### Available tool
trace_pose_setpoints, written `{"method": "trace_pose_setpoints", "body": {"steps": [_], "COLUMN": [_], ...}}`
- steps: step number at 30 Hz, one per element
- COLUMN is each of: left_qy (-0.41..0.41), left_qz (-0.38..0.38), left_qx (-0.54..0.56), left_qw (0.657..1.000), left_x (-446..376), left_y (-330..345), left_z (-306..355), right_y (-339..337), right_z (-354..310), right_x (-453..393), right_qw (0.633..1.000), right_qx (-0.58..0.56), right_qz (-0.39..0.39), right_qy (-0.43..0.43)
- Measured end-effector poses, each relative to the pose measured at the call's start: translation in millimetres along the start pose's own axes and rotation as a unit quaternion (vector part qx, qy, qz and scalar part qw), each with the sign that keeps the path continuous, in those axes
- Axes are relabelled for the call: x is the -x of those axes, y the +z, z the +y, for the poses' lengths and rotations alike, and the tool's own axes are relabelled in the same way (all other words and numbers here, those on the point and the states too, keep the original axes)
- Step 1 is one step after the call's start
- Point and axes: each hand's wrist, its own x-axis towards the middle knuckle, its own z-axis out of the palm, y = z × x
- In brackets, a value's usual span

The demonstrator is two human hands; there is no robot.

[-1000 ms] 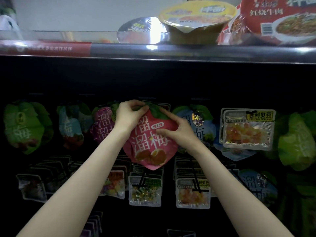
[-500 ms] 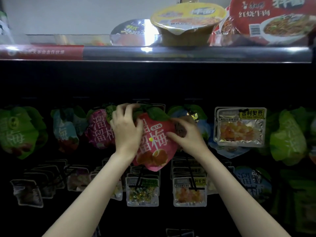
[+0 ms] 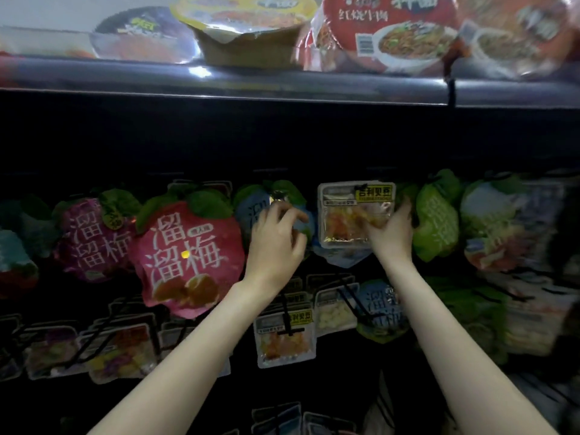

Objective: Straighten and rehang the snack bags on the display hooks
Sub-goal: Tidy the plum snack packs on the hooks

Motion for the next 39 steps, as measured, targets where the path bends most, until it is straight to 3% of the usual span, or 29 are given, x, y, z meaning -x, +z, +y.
{"method": "trace_pose_setpoints", "body": {"steps": [5, 8, 13, 20, 25, 30, 35, 39], "left_qy": [-0.111, -0.17, -0.187, -0.228, -0.246, -0.238, -0.212, -0.164], "left_qz": [-0.11, -0.144, -0.105, -0.052, -0.027, 0.0, 0.021, 0.018], "left_qx": [0.136, 0.167, 0.182, 0.258, 0.234, 0.195, 0.157, 0.261], "left_qw": [0.978, 0.961, 0.96, 0.938, 0.94, 0.951, 0.965, 0.951], "left_x": [-11.2, -17.7, -20.9, -38.3, -45.1, -52.6, -56.6, -51.7], "left_y": [23.2, 33.4, 39.3, 52.8, 62.5, 62.2, 58.9, 41.7], "left_z": [16.5, 22.3, 18.3, 17.0, 10.8, 17.2, 21.7, 35.2], "right_y": [-8.2, -24.3, -58.3, -86.9, -121.3, -120.1, -109.8, -111.3], "right_z": [-5.8, -14.3, -21.0, -34.9, -28.1, -21.7, -12.4, -8.6], "right_x": [1.7, 7.2, -3.4, -11.9, -9.5, -4.5, 4.6, 5.7], "right_qw": [0.999, 0.998, 0.985, 0.986, 0.97, 0.927, 0.938, 0.946], "right_qx": [-0.05, -0.048, 0.105, 0.057, 0.139, 0.282, 0.242, 0.188], "right_qz": [-0.017, -0.011, 0.031, -0.057, -0.051, -0.157, -0.192, -0.192], "right_qy": [0.013, -0.024, -0.132, -0.148, -0.191, -0.191, -0.159, -0.181]}}
